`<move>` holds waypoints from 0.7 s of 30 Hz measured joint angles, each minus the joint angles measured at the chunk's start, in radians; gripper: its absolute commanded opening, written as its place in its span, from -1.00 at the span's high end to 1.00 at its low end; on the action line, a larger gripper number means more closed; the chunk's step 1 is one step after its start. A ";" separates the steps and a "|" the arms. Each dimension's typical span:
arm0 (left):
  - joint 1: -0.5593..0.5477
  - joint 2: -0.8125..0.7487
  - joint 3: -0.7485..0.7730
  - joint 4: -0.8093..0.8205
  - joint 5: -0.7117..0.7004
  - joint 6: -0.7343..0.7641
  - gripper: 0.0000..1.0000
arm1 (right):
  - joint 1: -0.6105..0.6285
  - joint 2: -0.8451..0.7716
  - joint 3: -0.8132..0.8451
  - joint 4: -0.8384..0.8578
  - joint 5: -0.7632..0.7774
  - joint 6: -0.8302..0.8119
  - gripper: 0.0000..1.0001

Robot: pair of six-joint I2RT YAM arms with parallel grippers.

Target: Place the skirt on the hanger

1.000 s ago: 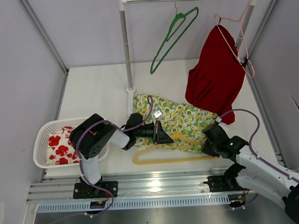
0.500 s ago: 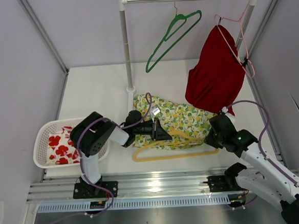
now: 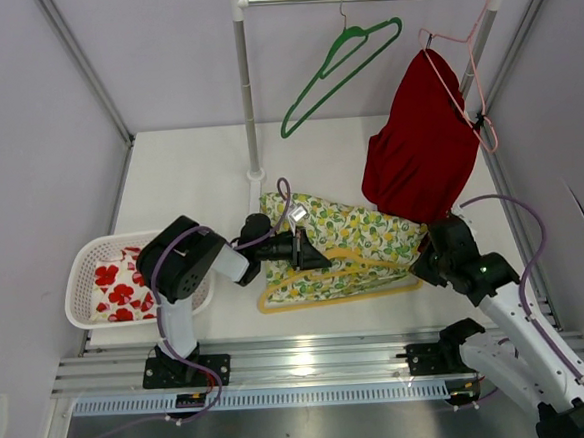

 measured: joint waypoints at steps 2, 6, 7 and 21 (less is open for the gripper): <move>0.003 0.002 0.000 0.003 0.000 0.000 1.00 | -0.032 -0.005 0.000 -0.005 -0.016 -0.009 0.71; 0.010 0.002 0.000 0.004 0.000 0.000 1.00 | -0.090 -0.006 0.005 -0.014 -0.050 -0.032 0.71; 0.013 0.002 0.000 0.004 0.000 0.000 1.00 | -0.103 -0.006 0.007 -0.016 -0.058 -0.039 0.71; 0.038 0.004 0.000 0.006 0.001 0.001 1.00 | -0.220 0.005 0.037 -0.036 -0.143 -0.083 0.72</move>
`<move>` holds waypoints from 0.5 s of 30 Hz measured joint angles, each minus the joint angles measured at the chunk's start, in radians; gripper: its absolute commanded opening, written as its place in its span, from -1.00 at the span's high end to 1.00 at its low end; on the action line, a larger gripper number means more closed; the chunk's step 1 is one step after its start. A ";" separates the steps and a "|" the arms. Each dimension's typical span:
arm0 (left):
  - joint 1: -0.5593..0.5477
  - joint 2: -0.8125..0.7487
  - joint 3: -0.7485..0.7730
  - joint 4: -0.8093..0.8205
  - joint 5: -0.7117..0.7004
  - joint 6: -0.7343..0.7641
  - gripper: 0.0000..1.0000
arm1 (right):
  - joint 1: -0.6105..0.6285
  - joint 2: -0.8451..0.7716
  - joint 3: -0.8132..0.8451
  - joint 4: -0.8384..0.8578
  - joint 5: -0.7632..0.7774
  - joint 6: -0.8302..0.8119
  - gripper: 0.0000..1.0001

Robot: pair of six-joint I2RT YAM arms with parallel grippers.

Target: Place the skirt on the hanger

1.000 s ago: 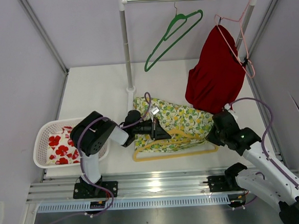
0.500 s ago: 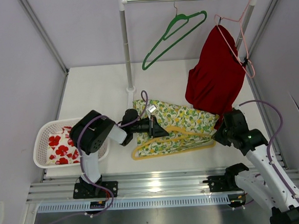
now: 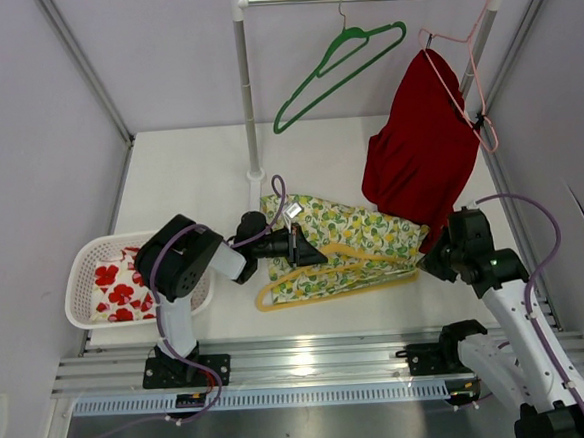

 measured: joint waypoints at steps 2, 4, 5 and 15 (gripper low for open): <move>0.000 0.000 0.000 0.000 0.000 0.000 1.00 | -0.008 0.013 0.016 0.002 -0.009 -0.005 0.73; 0.000 0.000 0.000 0.000 0.000 0.000 1.00 | -0.016 0.018 0.026 0.003 -0.013 -0.009 0.72; 0.000 0.000 0.000 0.000 0.000 0.000 1.00 | -0.022 0.019 0.030 0.002 -0.017 -0.013 0.72; 0.001 0.010 0.000 0.016 -0.001 0.000 1.00 | -0.084 0.089 0.085 0.012 -0.075 -0.034 0.73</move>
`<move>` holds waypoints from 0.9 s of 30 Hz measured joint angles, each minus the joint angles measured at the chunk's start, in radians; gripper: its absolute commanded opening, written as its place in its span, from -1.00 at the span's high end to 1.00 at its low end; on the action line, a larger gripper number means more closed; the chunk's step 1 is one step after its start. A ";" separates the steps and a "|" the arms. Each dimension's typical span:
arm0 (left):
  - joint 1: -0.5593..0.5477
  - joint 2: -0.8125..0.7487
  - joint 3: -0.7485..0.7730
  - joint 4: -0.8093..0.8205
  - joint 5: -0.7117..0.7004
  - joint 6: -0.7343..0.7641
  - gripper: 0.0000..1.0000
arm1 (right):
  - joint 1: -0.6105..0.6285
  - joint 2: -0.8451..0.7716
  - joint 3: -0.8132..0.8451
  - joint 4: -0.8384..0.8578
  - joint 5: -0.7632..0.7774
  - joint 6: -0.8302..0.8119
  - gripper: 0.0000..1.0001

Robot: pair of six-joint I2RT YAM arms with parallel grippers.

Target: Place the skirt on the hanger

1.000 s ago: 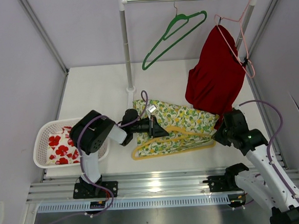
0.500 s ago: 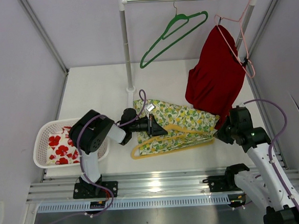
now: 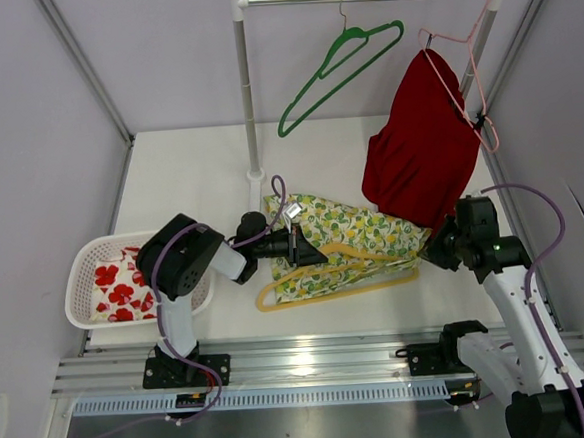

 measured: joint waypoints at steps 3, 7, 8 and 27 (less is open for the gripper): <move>0.001 0.006 0.000 0.008 0.000 0.000 1.00 | -0.020 0.019 0.011 0.004 -0.015 -0.014 0.73; 0.002 0.008 0.000 0.018 0.000 0.000 1.00 | -0.080 0.049 0.040 0.008 -0.054 -0.031 0.74; 0.002 0.008 0.000 0.020 0.000 0.000 1.00 | -0.095 0.053 0.044 0.010 -0.061 -0.035 0.74; 0.002 0.008 0.014 -0.002 -0.005 0.009 1.00 | -0.280 0.046 0.046 0.002 -0.183 -0.110 0.75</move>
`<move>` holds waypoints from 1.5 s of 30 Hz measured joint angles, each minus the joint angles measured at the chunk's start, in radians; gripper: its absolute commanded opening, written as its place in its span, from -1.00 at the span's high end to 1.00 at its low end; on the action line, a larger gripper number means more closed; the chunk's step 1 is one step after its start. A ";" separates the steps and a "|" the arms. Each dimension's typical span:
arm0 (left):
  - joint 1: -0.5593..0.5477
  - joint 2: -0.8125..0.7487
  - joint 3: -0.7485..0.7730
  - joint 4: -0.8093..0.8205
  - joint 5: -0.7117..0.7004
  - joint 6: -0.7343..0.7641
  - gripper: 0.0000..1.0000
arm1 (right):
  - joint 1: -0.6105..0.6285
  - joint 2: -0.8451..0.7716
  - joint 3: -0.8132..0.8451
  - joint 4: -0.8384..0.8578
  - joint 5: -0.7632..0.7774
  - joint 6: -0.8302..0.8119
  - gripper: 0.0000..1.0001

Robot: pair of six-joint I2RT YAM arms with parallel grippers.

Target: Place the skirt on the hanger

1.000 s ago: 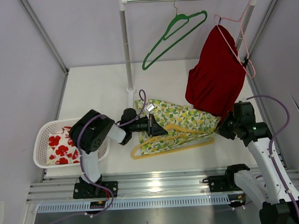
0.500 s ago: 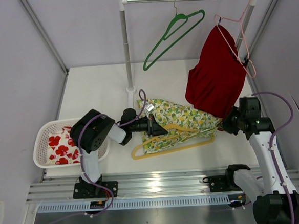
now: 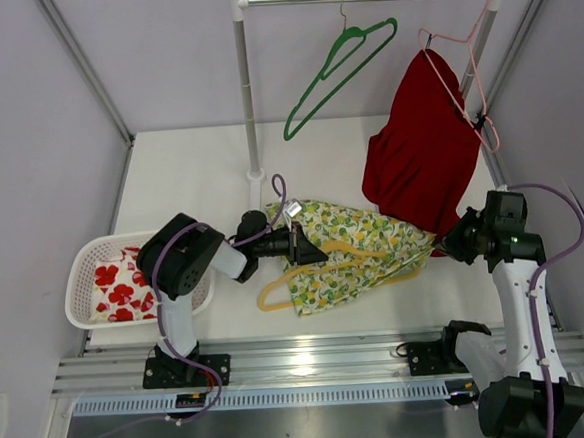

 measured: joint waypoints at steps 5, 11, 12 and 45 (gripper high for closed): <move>0.000 0.010 0.024 -0.011 0.000 -0.001 1.00 | -0.002 -0.016 -0.025 0.005 -0.027 -0.008 0.76; 0.000 0.016 0.085 -0.048 -0.012 0.000 1.00 | 0.005 -0.083 -0.087 0.003 -0.040 -0.008 0.77; 0.000 0.016 0.097 -0.059 -0.014 0.000 1.00 | 0.011 -0.089 -0.092 0.003 -0.040 -0.008 0.77; 0.014 -0.016 0.142 -0.185 -0.053 0.062 1.00 | 1.141 0.394 0.042 0.261 0.639 0.130 -0.22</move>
